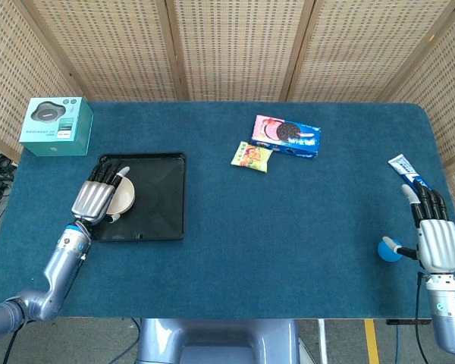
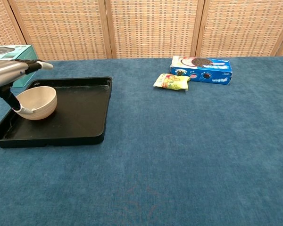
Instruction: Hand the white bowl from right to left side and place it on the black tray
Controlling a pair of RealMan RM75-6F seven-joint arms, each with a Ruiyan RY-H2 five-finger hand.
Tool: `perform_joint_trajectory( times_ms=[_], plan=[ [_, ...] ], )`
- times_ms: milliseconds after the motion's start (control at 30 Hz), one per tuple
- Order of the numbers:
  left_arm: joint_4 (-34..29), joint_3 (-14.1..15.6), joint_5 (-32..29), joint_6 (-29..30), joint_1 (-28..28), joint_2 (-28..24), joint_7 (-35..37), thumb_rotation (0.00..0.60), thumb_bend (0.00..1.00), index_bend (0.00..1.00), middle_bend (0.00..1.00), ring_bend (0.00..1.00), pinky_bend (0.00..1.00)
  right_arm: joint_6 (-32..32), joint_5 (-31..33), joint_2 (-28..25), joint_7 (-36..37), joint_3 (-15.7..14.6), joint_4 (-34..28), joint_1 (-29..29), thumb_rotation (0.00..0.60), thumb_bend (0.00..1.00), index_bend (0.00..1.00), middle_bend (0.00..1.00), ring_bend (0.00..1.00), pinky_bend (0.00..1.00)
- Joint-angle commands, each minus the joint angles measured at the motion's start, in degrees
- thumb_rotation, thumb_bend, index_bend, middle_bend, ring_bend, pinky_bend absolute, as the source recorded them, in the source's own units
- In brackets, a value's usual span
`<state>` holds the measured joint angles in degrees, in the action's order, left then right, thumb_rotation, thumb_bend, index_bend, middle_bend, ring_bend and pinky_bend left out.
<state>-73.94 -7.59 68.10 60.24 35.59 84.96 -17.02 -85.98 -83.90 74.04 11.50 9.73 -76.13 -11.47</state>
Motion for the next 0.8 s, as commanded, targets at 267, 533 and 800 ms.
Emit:
perform_joint_trajectory(
  times_ms=[267,533,800],
  plan=[
    [-13.2,0.7,4.9,12.3,-6.7,-5.7,1.2,0.6,0.06,0.0,0.0,0.0,0.0,-0.2,-0.4,0.1,-0.9,-0.2,-0.3,-0.1,0.6,0.25,0.04,0.0,0.0,0.0],
    [-19.9,4.0,6.5,20.2,-12.6,-7.7,-6.7,0.6,0.06,0.0,0.0,0.0,0.0,0.8,-0.1,-0.4,-2.7,-0.6,-0.9,0.0,0.6,0.24,0.03,0.0,0.0,0.0],
    [-21.7,7.2,9.0,23.2,-16.5,-8.9,-9.3,0.6,0.06,0.0,0.0,0.0,0.0,4.2,0.9,-1.2,-8.6,-1.9,-3.9,-0.5,0.6,0.24,0.02,0.0,0.0,0.0]
  ],
)
